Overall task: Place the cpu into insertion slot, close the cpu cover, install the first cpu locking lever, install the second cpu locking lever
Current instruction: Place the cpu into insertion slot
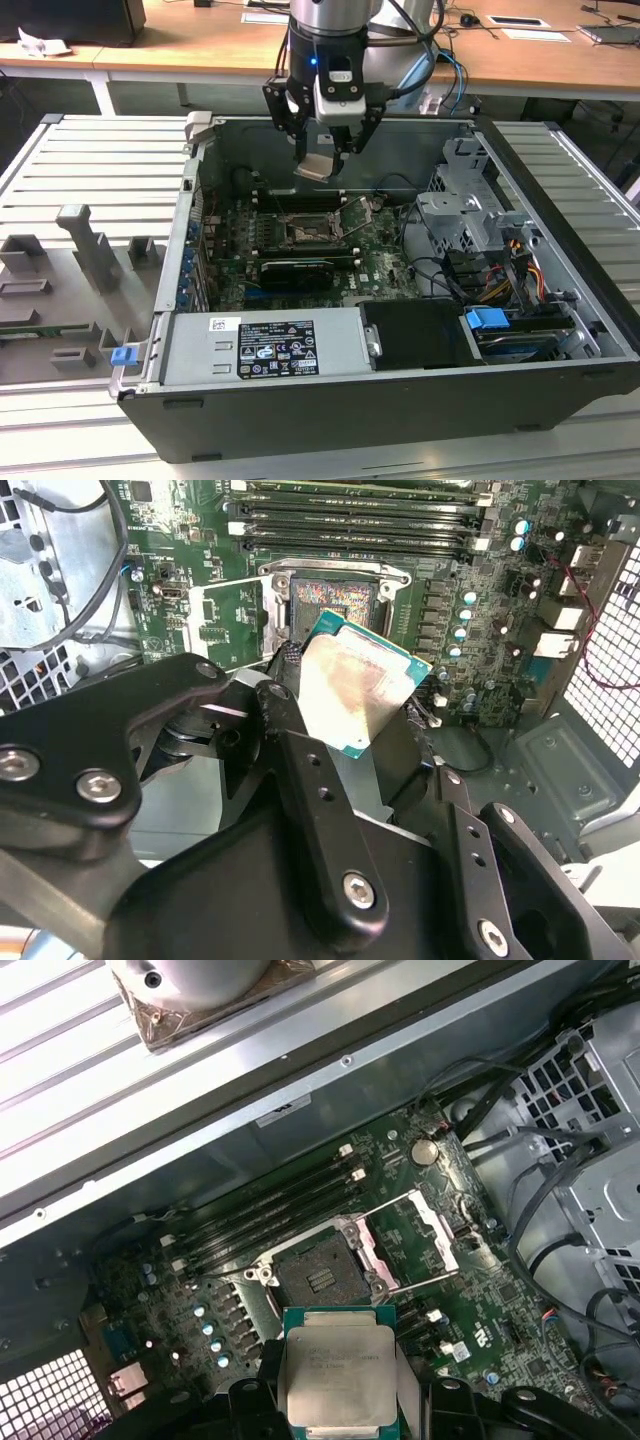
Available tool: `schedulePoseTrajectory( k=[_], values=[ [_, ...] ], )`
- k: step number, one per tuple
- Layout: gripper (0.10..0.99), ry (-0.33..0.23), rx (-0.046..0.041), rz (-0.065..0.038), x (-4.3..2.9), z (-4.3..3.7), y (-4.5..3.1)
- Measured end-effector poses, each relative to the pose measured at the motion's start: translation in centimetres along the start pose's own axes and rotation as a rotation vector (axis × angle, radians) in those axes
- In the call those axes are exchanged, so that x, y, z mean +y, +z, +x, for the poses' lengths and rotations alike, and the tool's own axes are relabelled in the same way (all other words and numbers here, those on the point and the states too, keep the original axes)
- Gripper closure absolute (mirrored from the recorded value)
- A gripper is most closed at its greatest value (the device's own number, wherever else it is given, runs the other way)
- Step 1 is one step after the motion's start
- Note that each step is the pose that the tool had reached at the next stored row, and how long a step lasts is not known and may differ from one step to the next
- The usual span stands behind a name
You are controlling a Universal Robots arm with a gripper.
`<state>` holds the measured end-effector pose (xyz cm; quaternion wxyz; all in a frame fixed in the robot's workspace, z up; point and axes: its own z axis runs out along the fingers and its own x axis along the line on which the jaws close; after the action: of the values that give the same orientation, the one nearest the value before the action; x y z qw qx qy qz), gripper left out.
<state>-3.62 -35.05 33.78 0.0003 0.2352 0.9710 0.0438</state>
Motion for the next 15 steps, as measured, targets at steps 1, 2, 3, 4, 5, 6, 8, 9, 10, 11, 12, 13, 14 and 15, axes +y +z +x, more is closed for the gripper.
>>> schedulePoseTrajectory(
  k=[1,2,3,4,5,6,8,9,10,11,12,13,14,15],
  values=[
    [0.557,0.002,-0.0002,0.0,0.0,0.0,0.01],
    [0.557,0.005,-0.0004,0.0,0.0,0.0,0.04],
    [0.557,0.007,-0.0005,0.0,0.0,0.0,0.05],
    [0.557,0.01,-0.0007,0.0,-0.01,0.0,0.07],
    [0.557,0.015,-0.001,0.0,-0.01,0.0,0.11],
    [0.557,0.018,-0.0012,0.0,-0.01,0.0,0.13],
    [0.557,0.023,-0.0015,0.0,-0.01,0.0,0.18],
    [0.557,0.025,-0.0016,0.0,-0.02,-0.01,0.19],
    [0.557,0.027,-0.0018,0.0,-0.02,-0.01,0.21],
    [0.557,0.03,-0.002,0.0,-0.02,-0.01,0.23],
    [0.557,0.032,-0.0021,0.0,-0.02,-0.01,0.25],
    [0.557,0.035,-0.0023,0.0,-0.02,-0.01,0.27],
    [0.557,0.037,-0.0024,0.0,-0.02,-0.01,0.28],
    [0.557,0.039,-0.0025,0.0,-0.03,-0.01,0.3]
  ],
)
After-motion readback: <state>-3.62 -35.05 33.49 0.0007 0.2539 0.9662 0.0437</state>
